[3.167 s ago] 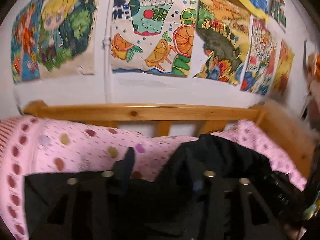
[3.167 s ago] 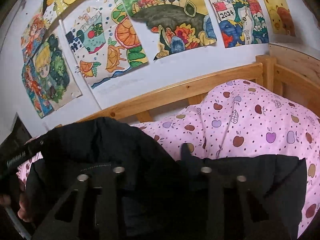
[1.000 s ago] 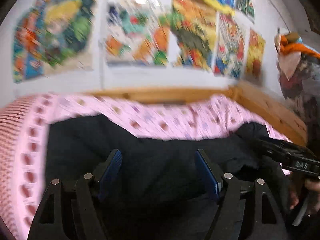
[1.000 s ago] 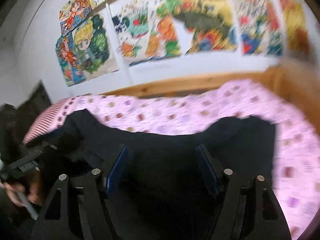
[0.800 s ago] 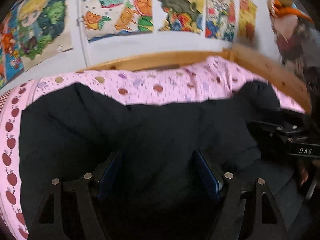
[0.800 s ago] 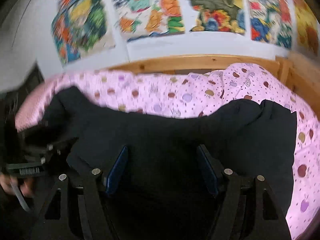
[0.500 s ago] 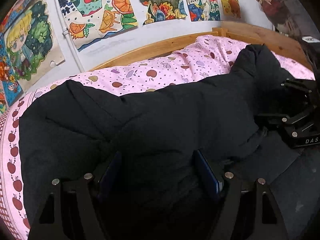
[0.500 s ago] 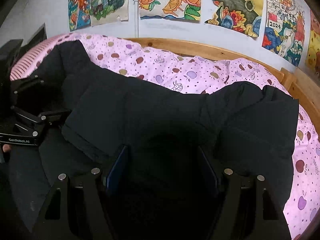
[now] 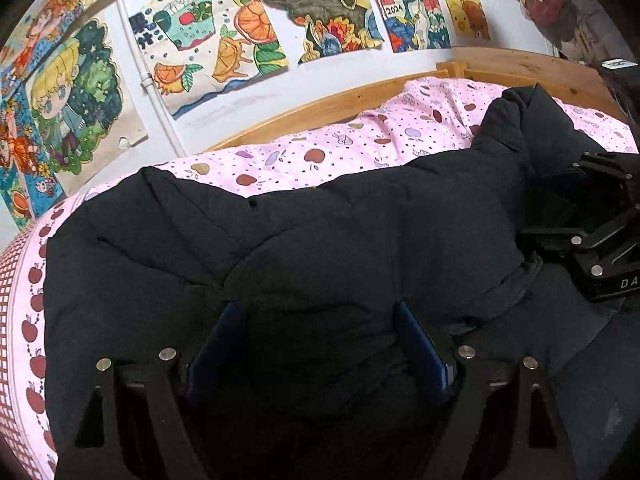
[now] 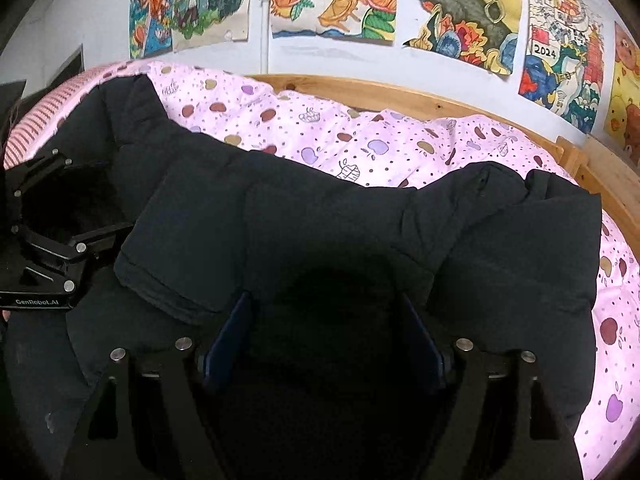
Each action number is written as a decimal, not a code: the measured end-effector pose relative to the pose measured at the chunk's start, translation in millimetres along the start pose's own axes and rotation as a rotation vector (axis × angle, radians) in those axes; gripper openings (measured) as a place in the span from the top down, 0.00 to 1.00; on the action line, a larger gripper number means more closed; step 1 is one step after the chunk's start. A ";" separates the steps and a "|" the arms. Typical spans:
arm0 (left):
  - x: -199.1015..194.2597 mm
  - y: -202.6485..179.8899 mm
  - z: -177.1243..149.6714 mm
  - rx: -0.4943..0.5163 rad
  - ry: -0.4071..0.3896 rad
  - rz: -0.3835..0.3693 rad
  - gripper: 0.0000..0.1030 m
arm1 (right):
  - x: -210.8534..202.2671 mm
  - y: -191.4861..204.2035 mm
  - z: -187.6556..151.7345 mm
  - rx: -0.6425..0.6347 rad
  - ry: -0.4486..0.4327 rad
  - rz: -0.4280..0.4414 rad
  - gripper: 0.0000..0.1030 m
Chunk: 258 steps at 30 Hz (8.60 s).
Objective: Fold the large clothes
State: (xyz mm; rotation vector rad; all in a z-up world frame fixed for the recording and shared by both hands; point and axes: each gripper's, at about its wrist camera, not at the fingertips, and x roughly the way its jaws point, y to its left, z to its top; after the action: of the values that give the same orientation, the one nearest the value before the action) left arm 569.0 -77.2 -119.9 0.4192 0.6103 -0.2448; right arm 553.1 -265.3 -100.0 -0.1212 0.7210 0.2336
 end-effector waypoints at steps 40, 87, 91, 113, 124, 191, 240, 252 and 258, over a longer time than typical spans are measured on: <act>-245.0 27.1 10.7 -0.211 -0.235 -0.073 0.00 | -256.0 19.1 6.1 0.042 -0.244 -0.061 0.10; -384.6 -43.2 -179.1 0.228 -0.069 -0.255 0.00 | -354.5 76.7 -217.4 -0.119 0.165 0.150 0.07; -391.2 -46.3 -185.0 0.227 -0.071 -0.284 0.00 | -368.4 78.1 -224.4 -0.118 0.158 0.133 0.07; -390.6 -49.2 -242.0 0.286 0.027 -0.231 0.00 | -365.4 113.2 -246.5 -0.208 0.247 0.055 0.07; -388.4 -51.7 -252.4 0.303 0.009 -0.154 0.00 | -353.1 127.9 -257.8 -0.319 0.264 -0.002 0.03; -365.5 -9.4 -72.0 0.146 -0.291 0.259 0.86 | -372.0 108.1 -72.2 -0.398 -0.269 -0.383 0.88; -113.6 32.8 33.7 -0.050 -0.182 0.412 0.88 | -120.4 45.2 58.5 -0.159 -0.236 -0.462 0.90; -85.0 52.5 29.0 -0.202 -0.135 0.251 0.79 | -80.6 35.7 46.3 -0.158 -0.172 -0.389 0.85; -114.6 69.3 25.2 -0.314 -0.259 0.238 0.05 | -105.5 29.3 44.4 -0.166 -0.245 -0.353 0.36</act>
State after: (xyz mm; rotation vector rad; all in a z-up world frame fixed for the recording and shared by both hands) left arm 514.4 -15.7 -11.3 0.1497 0.3319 0.0260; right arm 497.4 -246.4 2.5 -0.3679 0.4257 -0.0306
